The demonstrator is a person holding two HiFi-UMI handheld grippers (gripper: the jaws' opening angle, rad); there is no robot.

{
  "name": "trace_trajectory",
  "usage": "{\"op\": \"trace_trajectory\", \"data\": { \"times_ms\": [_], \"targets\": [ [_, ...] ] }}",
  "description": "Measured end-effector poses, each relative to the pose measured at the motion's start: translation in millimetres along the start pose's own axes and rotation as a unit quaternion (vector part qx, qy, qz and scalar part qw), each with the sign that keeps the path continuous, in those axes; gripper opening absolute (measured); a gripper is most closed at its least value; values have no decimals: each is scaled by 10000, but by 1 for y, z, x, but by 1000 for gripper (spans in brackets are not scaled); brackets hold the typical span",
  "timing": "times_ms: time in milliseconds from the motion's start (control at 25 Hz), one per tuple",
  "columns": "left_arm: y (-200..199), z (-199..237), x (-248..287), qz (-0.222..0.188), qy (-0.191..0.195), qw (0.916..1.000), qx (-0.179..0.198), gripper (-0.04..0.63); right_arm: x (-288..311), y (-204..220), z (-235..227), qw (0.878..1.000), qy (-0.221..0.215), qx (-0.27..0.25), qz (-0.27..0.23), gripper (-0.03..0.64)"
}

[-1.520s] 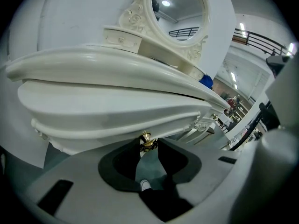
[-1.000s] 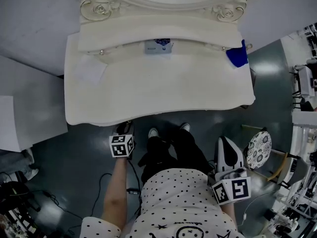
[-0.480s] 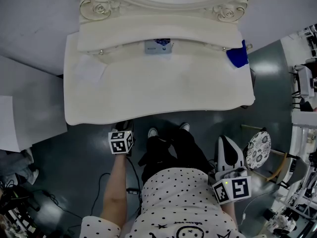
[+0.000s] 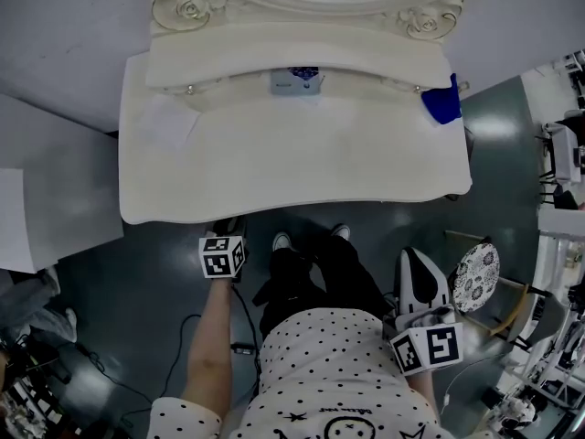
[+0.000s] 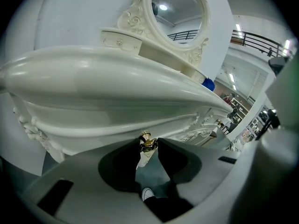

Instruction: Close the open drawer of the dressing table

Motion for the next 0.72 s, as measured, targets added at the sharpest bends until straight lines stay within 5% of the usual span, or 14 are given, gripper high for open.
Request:
{"op": "trace_trajectory", "data": {
  "times_ms": [720],
  "targets": [
    [2, 0, 2, -169, -28, 9998, 35, 129, -8, 9, -3, 10000, -52, 32, 28, 8]
  ]
}}
Point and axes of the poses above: the fingertips, and each gripper's own axes: x forward along the fingers, z to its left, y out of its underside, the point moved 9 cm from there along -x, backward along the fingers, and after that the axes turned 11 degrees about y, right-handed, at the moved point
